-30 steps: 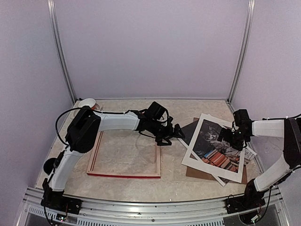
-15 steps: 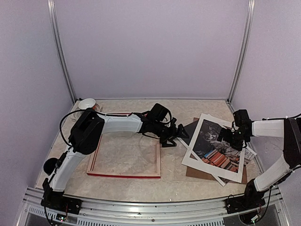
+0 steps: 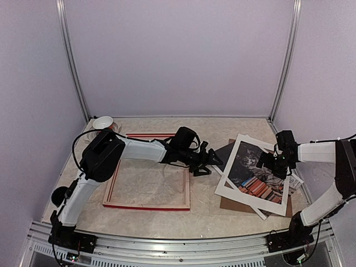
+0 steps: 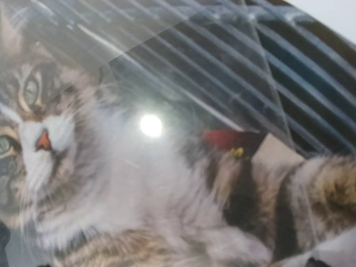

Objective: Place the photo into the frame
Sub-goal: Move the glass panel to the frame body.

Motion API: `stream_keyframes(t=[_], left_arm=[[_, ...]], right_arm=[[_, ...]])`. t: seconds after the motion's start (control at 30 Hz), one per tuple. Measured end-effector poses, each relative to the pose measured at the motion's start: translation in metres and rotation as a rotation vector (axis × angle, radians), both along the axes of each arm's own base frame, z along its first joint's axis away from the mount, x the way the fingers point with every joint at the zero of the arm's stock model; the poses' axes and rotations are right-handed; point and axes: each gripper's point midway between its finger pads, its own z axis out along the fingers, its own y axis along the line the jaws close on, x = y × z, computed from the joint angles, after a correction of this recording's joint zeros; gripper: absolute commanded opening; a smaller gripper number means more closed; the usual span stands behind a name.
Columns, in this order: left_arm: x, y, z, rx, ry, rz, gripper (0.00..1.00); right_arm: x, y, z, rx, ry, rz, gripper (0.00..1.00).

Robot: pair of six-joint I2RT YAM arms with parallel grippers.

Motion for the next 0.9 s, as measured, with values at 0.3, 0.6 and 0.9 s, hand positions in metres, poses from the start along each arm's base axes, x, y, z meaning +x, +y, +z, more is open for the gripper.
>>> stream_keyframes(t=[0.3,0.6,0.9], left_arm=[[0.005,0.011,0.005,-0.046,-0.002,0.035,0.71],[0.013,0.015,0.002,-0.039,-0.007,0.079,0.73],[0.016,0.02,-0.006,0.026,0.006,0.105,0.77]], right_arm=[[0.002,0.003,0.0,0.014,-0.011,0.007,0.99],[0.002,0.004,0.001,0.018,-0.012,0.01,0.99],[0.002,0.004,0.001,0.02,-0.013,0.011,0.99]])
